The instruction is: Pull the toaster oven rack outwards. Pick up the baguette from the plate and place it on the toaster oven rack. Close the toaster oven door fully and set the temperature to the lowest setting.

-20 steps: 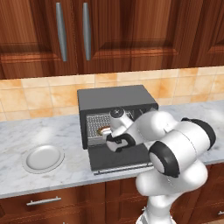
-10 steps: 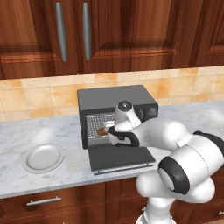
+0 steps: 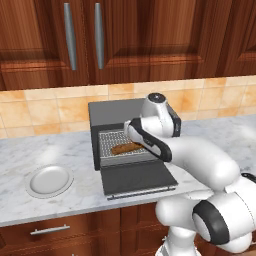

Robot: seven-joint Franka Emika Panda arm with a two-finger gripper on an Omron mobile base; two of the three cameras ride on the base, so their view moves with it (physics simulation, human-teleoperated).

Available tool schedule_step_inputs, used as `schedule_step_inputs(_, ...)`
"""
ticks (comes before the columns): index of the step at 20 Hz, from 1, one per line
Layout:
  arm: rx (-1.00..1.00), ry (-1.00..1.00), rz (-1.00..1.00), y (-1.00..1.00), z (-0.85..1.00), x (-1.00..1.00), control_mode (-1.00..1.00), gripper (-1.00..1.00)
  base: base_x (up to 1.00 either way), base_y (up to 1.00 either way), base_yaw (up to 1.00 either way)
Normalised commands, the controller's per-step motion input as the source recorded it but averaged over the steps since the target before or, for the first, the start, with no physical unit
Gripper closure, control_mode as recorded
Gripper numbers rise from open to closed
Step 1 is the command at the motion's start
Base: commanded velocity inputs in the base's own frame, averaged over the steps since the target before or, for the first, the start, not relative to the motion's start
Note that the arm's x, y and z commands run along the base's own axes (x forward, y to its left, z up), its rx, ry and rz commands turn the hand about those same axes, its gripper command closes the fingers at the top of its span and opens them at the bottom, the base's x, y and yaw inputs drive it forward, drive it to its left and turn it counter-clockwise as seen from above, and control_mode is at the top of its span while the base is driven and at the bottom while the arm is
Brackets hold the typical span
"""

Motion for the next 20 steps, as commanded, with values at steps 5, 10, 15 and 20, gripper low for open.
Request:
schedule_step_inputs(5, 0.03, 0.01, -0.17, 0.0, 0.27, -0.78, -1.0, -1.0, 0.0, 0.0, 0.0)
schedule_step_inputs(10, 0.01, -0.04, -0.23, 0.0, 0.08, -0.93, -1.0, -1.0, 0.0, 0.0, 0.0)
schedule_step_inputs(15, 0.01, -0.09, -0.16, 0.01, 0.17, -0.77, -1.0, -1.0, 0.0, 0.0, 0.0)
schedule_step_inputs(20, 0.0, -0.2, -0.06, 0.3, 0.16, -0.43, -1.0, -1.0, 0.0, 0.0, 0.0)
